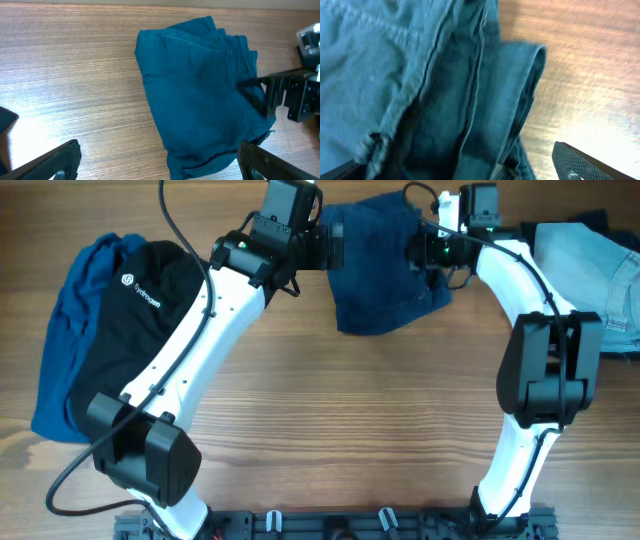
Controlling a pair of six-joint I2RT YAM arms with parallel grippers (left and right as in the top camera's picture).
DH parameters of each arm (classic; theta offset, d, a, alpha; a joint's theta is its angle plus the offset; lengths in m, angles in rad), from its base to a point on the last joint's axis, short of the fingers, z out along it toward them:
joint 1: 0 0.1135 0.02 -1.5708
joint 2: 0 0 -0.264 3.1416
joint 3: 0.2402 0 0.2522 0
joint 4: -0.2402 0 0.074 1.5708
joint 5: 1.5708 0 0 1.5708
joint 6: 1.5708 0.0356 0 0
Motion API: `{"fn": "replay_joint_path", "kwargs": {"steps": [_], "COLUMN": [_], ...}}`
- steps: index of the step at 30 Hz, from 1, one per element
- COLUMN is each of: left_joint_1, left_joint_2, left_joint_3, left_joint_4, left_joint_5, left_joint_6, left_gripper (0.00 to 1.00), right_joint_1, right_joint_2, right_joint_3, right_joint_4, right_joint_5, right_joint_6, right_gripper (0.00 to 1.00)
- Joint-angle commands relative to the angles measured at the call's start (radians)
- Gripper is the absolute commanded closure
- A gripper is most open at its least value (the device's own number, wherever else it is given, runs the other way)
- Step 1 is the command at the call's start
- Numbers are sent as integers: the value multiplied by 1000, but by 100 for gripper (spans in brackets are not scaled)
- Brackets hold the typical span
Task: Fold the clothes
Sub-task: 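Lift the folded shorts with the right gripper and carry them right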
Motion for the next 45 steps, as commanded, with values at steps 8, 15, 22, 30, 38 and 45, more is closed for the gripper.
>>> {"fn": "replay_joint_path", "kwargs": {"steps": [8,15,22,30,38,45], "left_joint_1": [-4,-4,-4,-4,-5,-5], "left_joint_2": [11,11,11,11,11,11], "left_joint_3": [0,0,0,0,0,0], "left_joint_4": [-8,-26,-27,-27,-31,-47], "left_joint_5": [12,12,39,42,42,42], "left_joint_6": [21,21,21,21,20,21], "left_gripper": [0,0,0,0,0,0], "right_joint_1": [-16,-22,-53,-68,-58,-55], "right_joint_2": [81,94,149,156,177,177], "right_joint_3": [12,12,12,12,10,11], "right_joint_4": [12,41,37,24,-35,-29], "right_joint_5": [16,-34,-191,-289,-539,-542], "right_joint_6": [51,107,175,216,330,328], "right_gripper": [0,0,0,0,24,73]}}
